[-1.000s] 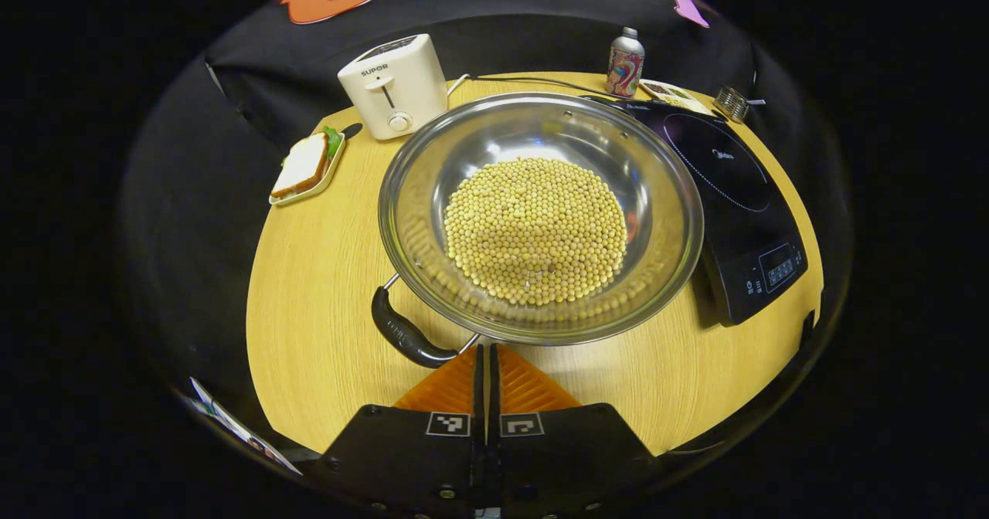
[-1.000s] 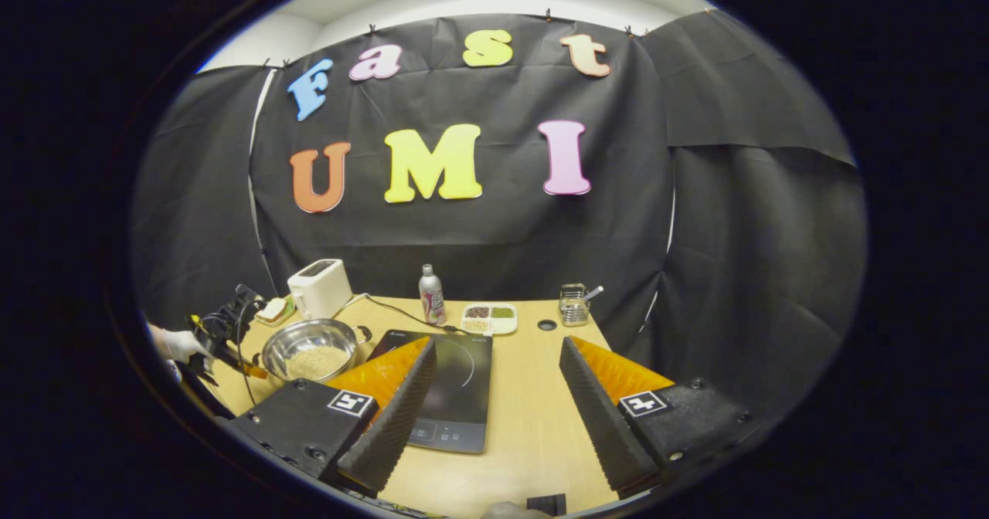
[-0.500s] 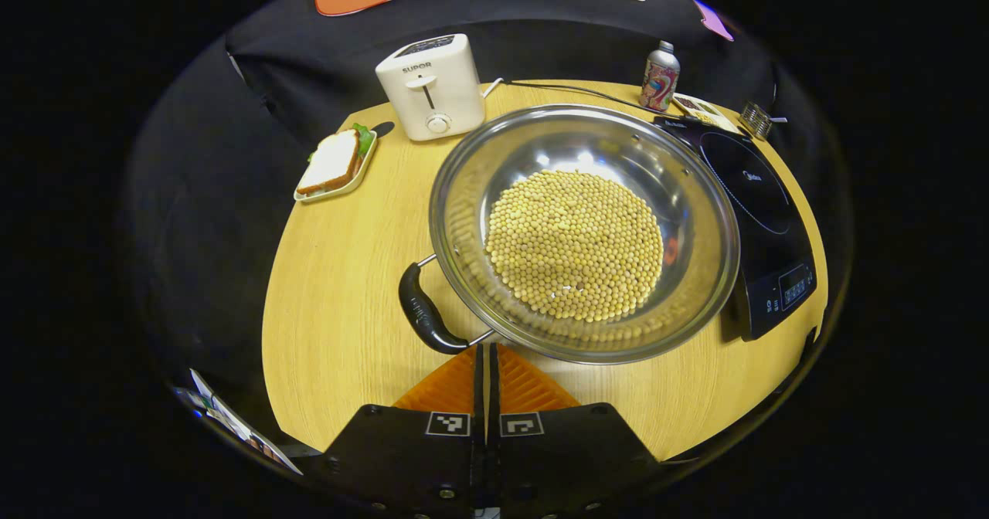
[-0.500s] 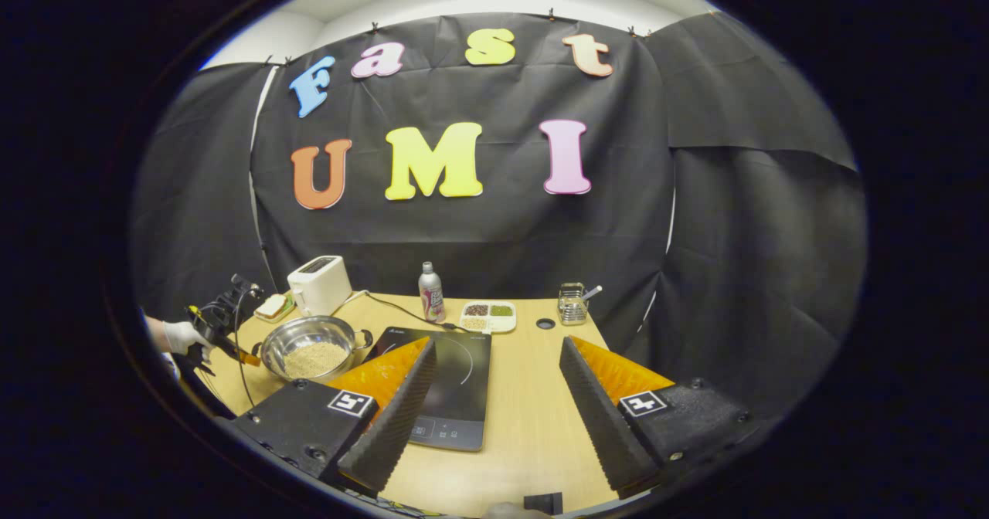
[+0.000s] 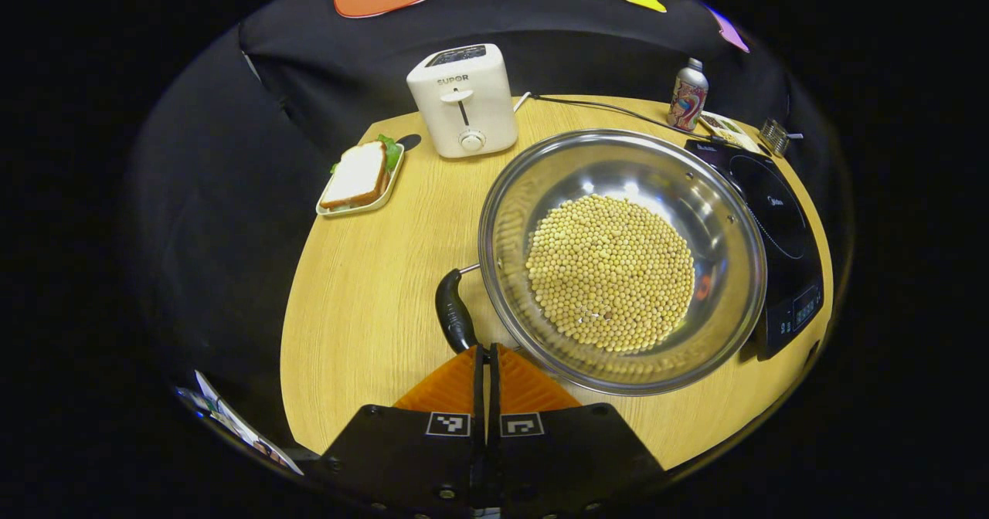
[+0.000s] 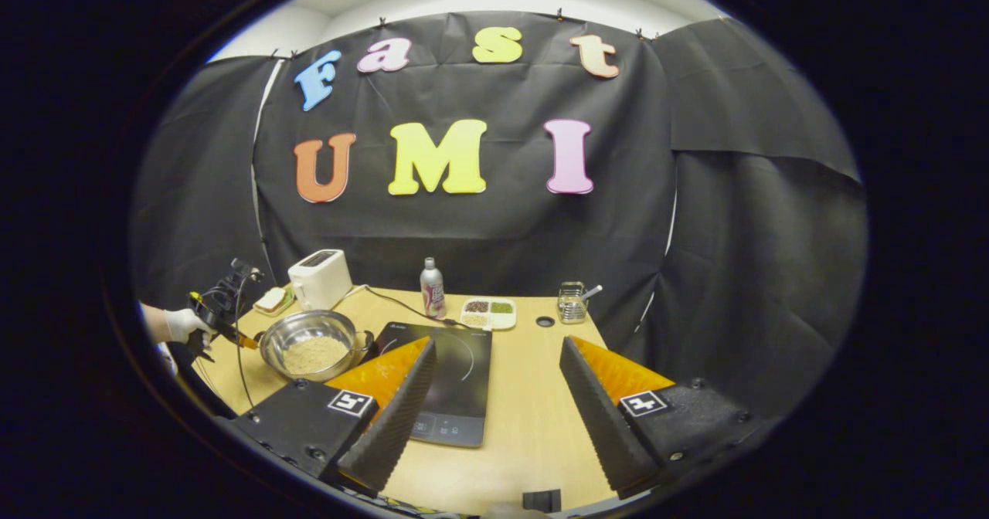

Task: First push the handle of the pot to place it horizontally, then grasp the pot with both hands and set it on the induction cooktop.

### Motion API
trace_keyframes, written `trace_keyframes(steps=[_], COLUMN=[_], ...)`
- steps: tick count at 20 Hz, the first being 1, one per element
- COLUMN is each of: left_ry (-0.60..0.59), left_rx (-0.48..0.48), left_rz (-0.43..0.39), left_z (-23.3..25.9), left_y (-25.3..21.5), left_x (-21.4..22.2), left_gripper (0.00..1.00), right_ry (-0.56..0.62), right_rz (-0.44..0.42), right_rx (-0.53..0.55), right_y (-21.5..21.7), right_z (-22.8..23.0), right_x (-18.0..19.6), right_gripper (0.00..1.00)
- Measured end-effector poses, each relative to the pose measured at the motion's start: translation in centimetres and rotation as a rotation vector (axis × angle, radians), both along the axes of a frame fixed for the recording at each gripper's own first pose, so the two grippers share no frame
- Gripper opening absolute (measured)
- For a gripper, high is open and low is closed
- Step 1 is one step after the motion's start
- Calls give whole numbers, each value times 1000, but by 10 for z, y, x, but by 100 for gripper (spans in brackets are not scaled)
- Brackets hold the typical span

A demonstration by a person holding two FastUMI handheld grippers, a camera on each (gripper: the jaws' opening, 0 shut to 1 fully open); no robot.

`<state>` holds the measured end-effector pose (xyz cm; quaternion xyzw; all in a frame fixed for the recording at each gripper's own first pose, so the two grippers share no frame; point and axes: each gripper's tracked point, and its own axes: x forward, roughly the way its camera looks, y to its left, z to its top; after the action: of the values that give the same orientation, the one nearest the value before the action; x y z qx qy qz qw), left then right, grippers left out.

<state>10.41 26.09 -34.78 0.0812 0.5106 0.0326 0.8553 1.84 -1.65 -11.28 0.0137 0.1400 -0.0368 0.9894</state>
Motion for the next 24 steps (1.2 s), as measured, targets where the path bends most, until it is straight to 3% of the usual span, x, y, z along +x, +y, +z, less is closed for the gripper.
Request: trace_keyframes(steps=[1, 2, 3, 4, 5, 6, 16, 17, 18, 20, 21, 22, 24], left_ry=[-3, -6, -7, -8, -8, -9, -26, -27, -30, -26, -36, -46, -69], left_rx=[-5, -12, -17, -22, -26, -27, -31, -30, -31, -40, -40, -40, -45], left_rz=[5, 12, 17, 21, 22, 22, 42, 37, 36, 49, 53, 51, 48], left_z=[1, 1, 2, 2, 2, 1, -2, -1, -1, 1, 3, 5, 11], left_y=[1, 1, 2, 3, 4, 6, 17, 17, 18, 17, 18, 19, 17], left_x=[2, 4, 5, 8, 11, 13, 33, 33, 35, 36, 38, 39, 35], left_gripper=[10, 0, 0, 9, 9, 0, 0, 9, 0, 0, 9, 0, 0], right_ry=[1, 3, 5, 5, 7, 11, 27, 26, 26, 37, 39, 40, 48], right_rz=[-2, -4, -7, -8, -8, -8, -3, -3, 0, 11, 17, 25, 38], right_rx=[-3, -5, -7, -10, -14, -17, -37, -34, -29, -35, -37, -35, -28], right_y=[1, 1, 2, 3, 4, 5, 7, 7, 8, 13, 16, 20, 27], right_z=[0, 0, 0, 0, 0, -3, 2, 3, 2, -3, -4, -5, -10], right_x=[-1, -4, -6, -7, -9, -11, -13, -12, -12, -10, -10, -8, -5], right_gripper=[99, 99, 99, 99, 99, 99, 99, 100, 100, 99, 99, 100, 99])
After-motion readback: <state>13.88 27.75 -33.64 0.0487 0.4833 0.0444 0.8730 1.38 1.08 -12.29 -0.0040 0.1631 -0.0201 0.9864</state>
